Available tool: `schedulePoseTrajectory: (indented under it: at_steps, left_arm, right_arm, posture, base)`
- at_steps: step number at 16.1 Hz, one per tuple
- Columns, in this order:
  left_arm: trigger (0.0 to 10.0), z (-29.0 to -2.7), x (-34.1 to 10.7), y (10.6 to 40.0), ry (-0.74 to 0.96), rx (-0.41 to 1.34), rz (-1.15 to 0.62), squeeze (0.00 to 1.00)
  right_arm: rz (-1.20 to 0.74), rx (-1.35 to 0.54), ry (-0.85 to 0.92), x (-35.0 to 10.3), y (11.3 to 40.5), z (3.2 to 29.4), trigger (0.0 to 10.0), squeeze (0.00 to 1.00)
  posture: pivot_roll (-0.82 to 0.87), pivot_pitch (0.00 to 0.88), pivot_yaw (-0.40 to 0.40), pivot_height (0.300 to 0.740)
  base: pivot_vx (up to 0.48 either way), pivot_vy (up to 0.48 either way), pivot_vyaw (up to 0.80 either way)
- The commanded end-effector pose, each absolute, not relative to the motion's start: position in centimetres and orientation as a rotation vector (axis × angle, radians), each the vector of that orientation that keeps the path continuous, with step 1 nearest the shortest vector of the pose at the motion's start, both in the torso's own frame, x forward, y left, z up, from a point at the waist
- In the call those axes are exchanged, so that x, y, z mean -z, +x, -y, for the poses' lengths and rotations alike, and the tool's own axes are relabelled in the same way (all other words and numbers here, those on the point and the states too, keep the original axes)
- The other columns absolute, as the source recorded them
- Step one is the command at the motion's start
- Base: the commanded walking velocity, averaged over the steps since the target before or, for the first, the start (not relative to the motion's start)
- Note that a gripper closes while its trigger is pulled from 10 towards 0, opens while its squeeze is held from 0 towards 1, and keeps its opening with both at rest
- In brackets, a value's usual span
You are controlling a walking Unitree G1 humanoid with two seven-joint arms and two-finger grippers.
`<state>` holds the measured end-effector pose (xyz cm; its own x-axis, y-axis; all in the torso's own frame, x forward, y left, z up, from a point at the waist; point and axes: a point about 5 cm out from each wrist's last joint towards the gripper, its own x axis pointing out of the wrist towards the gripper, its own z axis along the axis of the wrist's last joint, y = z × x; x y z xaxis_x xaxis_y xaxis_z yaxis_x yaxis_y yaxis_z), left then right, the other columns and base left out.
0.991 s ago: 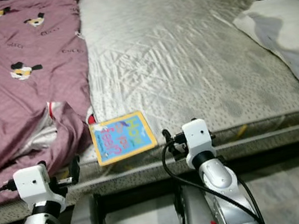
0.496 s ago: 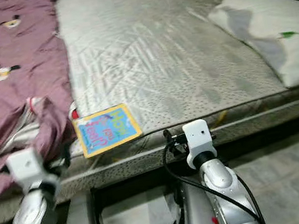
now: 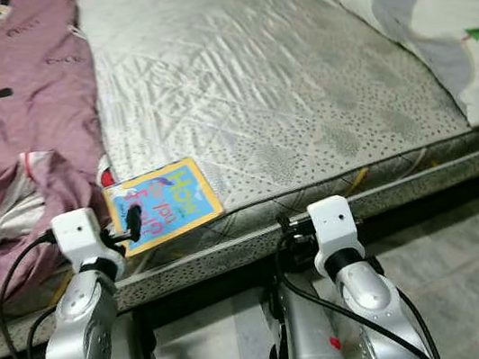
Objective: Clean up the room
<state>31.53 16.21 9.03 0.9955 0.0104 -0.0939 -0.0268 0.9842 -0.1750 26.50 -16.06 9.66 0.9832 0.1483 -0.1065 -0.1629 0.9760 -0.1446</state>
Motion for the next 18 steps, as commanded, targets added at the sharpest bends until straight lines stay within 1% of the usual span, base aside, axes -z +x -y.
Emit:
schedulePoseTrajectory:
  at_steps: [1, 3, 6, 9, 10, 13, 16, 18]
  left_arm:
    - [10.0, -16.4, -8.6, 32.0, -0.189, -0.010, -0.113, 0.00]
    - [10.0, -16.0, -8.0, 32.8, -0.232, 0.014, -0.149, 0.00]
    - [10.0, -16.0, -7.3, 32.7, -0.325, -0.044, -0.174, 0.00]
    - [10.0, -15.9, -6.2, 30.9, -0.378, -0.092, -0.185, 0.00]
    - [10.0, -16.1, -6.0, 30.5, -0.393, -0.109, -0.182, 0.00]
    - [10.0, -18.2, -5.6, 29.3, -0.384, -0.222, -0.182, 0.00]
    - [10.0, -19.6, -5.9, 28.6, -0.371, -0.267, -0.170, 0.00]
    - [10.0, -19.8, -6.0, 28.4, -0.387, -0.278, -0.172, 0.00]
  right_arm:
    - [-0.107, -0.146, -0.148, -9.6, 26.0, 16.4, 10.0, 0.00]
    - [-0.116, -0.142, -0.154, -9.6, 25.7, 16.5, 10.0, 0.00]
    - [-0.118, -0.136, -0.162, -9.9, 25.8, 16.8, 10.0, 0.00]
    - [-0.120, -0.137, -0.168, -9.9, 25.9, 16.9, 10.0, 0.00]
    - [-0.121, -0.139, -0.168, -9.9, 26.1, 16.9, 10.0, 0.00]
    - [-0.117, -0.148, -0.163, -9.9, 26.5, 16.4, 10.0, 0.00]
    - [-0.114, -0.145, -0.165, -9.9, 26.7, 16.6, 10.0, 0.00]
    - [-0.117, -0.138, -0.166, -9.9, 26.6, 16.8, 10.0, 0.00]
  posture:
    - [-0.09, 0.214, -0.028, 0.518]
    - [-0.10, 0.217, -0.025, 0.518]
    - [-0.11, 0.219, -0.025, 0.518]
    - [-0.10, 0.209, -0.029, 0.518]
    - [-0.09, 0.203, -0.032, 0.518]
    - [-0.08, 0.194, -0.031, 0.518]
    - [-0.08, 0.195, -0.028, 0.518]
    - [-0.07, 0.196, -0.027, 0.518]
  base:
    - [0.000, 0.000, 0.00]
    - [0.000, 0.000, 0.00]
    - [0.000, 0.000, 0.00]
    - [0.000, 0.000, 0.00]
    - [0.000, 0.000, 0.00]
    - [0.000, 0.000, 0.00]
    - [0.000, 0.000, 0.00]
    - [0.000, 0.000, 0.00]
